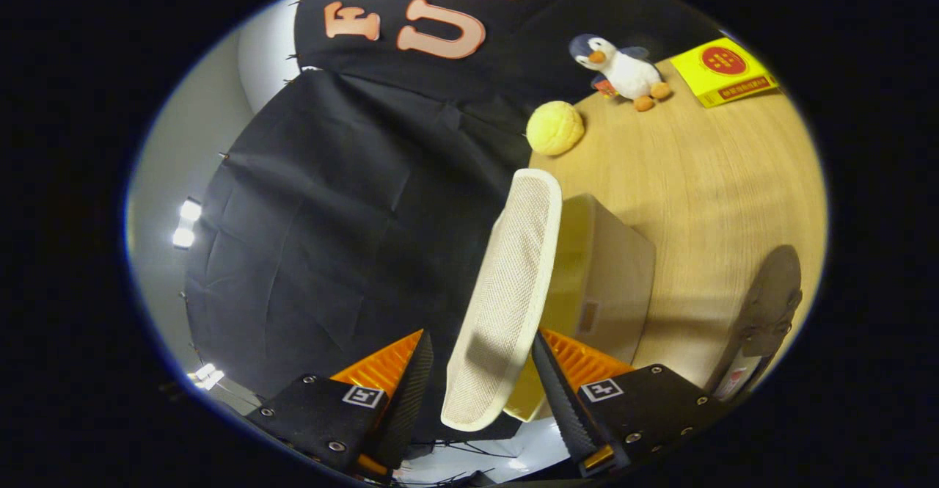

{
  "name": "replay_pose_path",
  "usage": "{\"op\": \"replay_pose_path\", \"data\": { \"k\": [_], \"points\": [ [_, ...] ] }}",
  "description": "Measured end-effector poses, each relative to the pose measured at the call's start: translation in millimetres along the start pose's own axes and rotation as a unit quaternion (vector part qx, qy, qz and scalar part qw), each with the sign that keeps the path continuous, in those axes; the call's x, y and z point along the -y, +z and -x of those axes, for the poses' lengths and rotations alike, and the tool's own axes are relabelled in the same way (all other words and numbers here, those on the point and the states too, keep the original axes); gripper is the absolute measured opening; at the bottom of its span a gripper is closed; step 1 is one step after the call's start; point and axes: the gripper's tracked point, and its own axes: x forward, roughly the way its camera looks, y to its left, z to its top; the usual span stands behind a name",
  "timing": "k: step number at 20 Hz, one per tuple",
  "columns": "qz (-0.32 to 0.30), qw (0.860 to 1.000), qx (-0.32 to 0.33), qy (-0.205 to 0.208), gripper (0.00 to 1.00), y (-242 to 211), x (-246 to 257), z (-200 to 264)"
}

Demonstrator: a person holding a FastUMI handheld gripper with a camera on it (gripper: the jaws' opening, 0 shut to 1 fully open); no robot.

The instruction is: Open the storage box then place both shoes into the box .Put the left shoe in first, then the right shoe, with the right side of both shoes facing outward in a uniform manner.

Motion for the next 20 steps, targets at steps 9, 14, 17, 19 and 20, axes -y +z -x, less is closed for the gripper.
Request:
{"op": "replay_pose_path", "data": {
  "k": [9,14,17,19,20],
  "points": [
    [0.092,0.995,-0.007,0.044,0.56,6.9,-93.7,-34.4],
    [0.137,0.99,-0.005,0.032,0.28,10.3,-126.2,-65.5],
    [0.137,0.99,-0.006,0.029,0.25,10.1,-142.3,-93.6],
    [0.138,0.99,-0.011,0.023,0.24,6.1,-151.9,-113.8],
    [0.14,0.99,-0.015,0.018,0.24,2.4,-156.3,-125.0]
  ]
}}
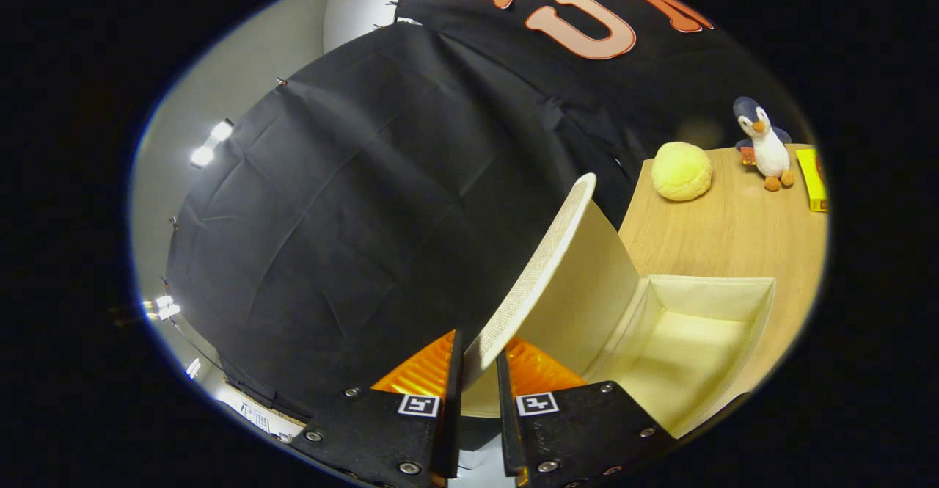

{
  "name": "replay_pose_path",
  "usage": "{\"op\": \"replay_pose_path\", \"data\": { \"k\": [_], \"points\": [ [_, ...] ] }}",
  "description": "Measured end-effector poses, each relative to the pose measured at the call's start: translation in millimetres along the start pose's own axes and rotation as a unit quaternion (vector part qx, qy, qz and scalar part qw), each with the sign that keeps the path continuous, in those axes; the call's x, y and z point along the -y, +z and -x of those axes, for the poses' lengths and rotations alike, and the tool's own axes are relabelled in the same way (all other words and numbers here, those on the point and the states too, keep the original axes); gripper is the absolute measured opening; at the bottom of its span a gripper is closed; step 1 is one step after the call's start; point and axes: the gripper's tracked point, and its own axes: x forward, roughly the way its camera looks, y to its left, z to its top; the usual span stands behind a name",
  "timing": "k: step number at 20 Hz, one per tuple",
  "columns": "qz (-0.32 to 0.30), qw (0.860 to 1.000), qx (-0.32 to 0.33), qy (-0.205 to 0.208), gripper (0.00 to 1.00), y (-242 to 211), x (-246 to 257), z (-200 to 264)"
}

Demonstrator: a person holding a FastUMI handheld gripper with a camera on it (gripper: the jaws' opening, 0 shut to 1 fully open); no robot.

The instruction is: Open the storage box then place both shoes into the box .Put the left shoe in first, then the right shoe, with the right side of both shoes facing outward in a uniform manner.

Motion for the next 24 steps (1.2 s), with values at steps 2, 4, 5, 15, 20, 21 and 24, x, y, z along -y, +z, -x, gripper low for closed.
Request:
{"op": "replay_pose_path", "data": {
  "k": [2,4,5,15,20,21,24],
  "points": [
    [0.001,1.0,-0.008,-0.006,0.24,-4.1,-8.4,-24.4],
    [0.0,1.0,-0.016,-0.016,0.24,-8.2,-15.3,-51.0],
    [-0.005,0.999,-0.023,-0.024,0.24,-11.1,-15.5,-64.9],
    [0.045,0.995,-0.031,-0.089,0.64,-26.1,6.2,-93.1],
    [0.093,0.982,-0.008,-0.165,0.76,-26.0,73.7,-24.9],
    [0.102,0.978,-0.001,-0.181,0.77,-24.7,87.7,-8.2],
    [0.126,0.964,0.027,-0.235,0.84,-23.1,129.2,46.8]
  ]
}}
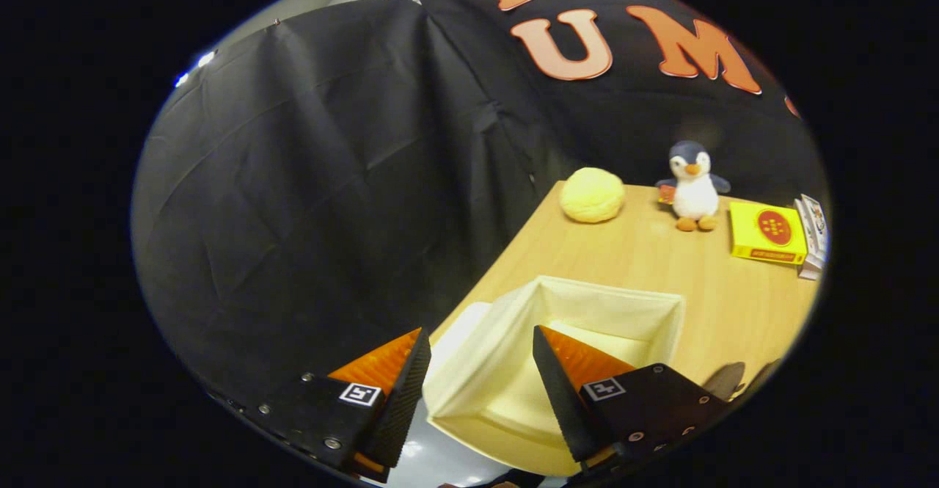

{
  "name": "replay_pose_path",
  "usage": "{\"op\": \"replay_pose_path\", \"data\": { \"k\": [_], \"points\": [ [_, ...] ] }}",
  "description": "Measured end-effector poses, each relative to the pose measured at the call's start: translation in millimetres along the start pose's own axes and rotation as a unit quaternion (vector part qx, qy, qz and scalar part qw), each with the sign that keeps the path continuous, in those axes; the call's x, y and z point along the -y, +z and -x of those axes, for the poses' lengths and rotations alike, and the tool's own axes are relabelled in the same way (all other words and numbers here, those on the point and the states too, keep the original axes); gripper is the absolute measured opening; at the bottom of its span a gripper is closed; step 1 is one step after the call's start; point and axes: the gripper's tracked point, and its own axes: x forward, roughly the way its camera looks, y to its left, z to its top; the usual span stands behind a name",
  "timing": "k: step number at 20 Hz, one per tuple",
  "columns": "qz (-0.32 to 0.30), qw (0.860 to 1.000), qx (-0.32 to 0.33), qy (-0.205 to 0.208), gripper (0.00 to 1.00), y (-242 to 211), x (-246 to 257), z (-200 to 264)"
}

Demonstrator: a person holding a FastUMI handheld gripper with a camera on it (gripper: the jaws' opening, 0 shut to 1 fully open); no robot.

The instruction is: Open the storage box then place both shoes into the box .Put the left shoe in first, then the right shoe, with the right side of both shoes facing outward in a uniform manner.

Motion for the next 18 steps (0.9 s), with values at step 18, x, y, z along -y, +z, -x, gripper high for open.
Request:
{"op": "replay_pose_path", "data": {
  "k": [18],
  "points": [
    [-0.029,0.971,-0.114,-0.208,0.85,-199.2,266.3,120.3]
  ]
}}
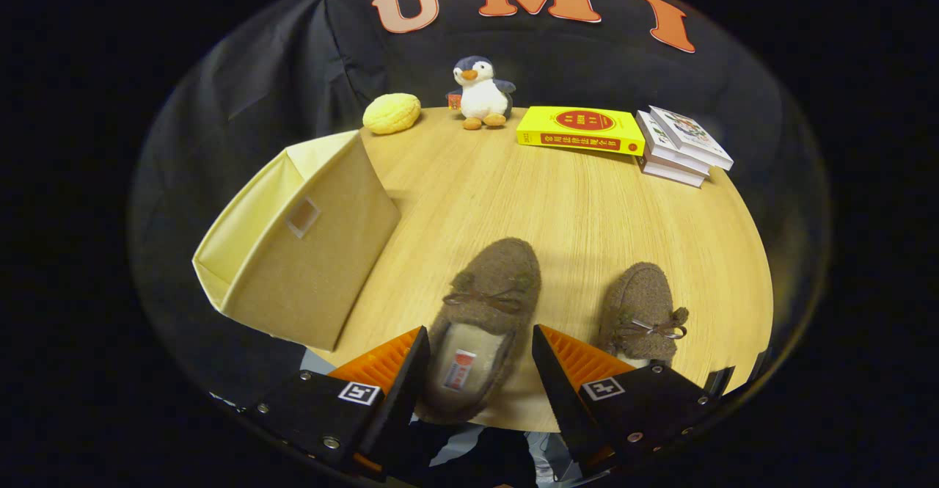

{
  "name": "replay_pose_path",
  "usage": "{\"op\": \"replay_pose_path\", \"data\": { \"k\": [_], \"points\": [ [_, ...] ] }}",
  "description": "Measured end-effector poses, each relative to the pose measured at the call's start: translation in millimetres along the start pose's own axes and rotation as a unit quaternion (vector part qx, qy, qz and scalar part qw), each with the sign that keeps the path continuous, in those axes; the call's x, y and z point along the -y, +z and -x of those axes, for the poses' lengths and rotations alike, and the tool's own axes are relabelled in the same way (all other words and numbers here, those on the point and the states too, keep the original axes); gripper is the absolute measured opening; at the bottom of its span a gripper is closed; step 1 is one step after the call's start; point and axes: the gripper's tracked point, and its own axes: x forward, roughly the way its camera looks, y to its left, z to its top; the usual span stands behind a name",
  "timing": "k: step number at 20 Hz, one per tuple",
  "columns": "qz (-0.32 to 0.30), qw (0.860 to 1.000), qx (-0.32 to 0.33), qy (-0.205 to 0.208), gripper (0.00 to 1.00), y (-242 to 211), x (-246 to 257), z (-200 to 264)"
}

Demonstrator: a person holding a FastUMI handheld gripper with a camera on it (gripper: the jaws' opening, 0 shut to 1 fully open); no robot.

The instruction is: Open the storage box then place both shoes into the box .Put the left shoe in first, then the right shoe, with the right side of both shoes facing outward in a uniform manner.

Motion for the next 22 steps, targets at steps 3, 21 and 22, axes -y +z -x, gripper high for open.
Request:
{"op": "replay_pose_path", "data": {
  "k": [3,21,22],
  "points": [
    [0.006,1.0,-0.017,-0.021,0.81,-15.2,17.1,-20.4],
    [-0.091,0.994,-0.029,-0.053,0.04,-6.1,25.1,-46.7],
    [-0.096,0.994,-0.025,-0.054,0.04,-0.4,23.4,-39.9]
  ]
}}
